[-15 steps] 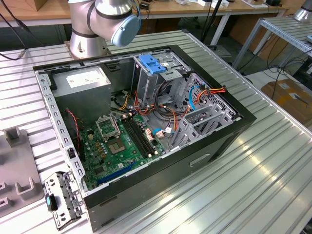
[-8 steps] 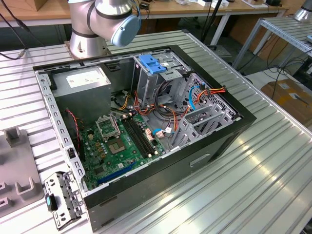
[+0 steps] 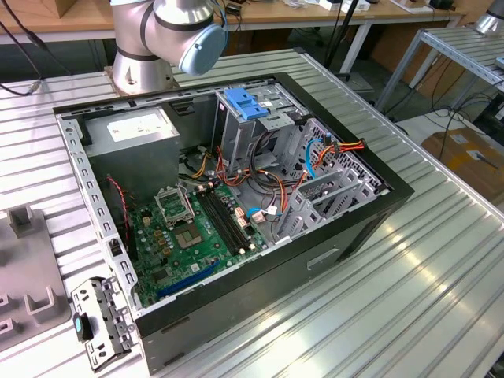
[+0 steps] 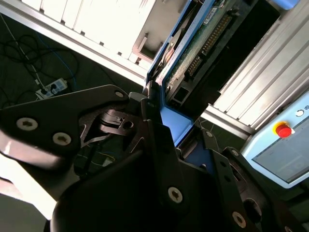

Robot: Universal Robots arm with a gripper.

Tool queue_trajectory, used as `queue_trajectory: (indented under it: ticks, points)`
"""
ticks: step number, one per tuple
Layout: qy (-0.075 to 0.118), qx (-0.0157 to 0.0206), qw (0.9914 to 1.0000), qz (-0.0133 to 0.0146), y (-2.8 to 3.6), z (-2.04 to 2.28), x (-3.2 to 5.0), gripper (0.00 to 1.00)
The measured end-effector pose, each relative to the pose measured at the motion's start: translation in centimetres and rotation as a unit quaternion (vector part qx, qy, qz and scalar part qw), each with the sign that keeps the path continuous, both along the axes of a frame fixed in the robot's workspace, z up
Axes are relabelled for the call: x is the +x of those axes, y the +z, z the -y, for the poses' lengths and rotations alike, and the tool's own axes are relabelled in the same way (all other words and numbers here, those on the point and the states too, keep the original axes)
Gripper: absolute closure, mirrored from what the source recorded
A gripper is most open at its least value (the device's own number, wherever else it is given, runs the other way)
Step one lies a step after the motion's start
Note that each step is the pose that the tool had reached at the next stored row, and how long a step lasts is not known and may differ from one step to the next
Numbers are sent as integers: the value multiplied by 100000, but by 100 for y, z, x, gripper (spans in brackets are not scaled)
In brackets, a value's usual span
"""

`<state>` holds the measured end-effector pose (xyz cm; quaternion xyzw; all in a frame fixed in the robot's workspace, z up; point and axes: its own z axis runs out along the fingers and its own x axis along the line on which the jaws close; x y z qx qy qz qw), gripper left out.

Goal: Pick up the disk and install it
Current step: 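Pick up the disk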

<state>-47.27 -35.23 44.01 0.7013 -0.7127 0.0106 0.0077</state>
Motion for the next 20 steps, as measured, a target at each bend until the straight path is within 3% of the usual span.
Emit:
queue_trajectory:
  ticks: [5,9,13,17,20]
  points:
    - [-1,-49,100000,-14,15,0,0,63]
    - [0,-50,100000,-11,77,0,0,63]
    - [0,-47,100000,-6,209,0,0,63]
    - [1,-48,100000,-3,403,0,0,63]
    - [0,-56,100000,-1,505,0,0,63]
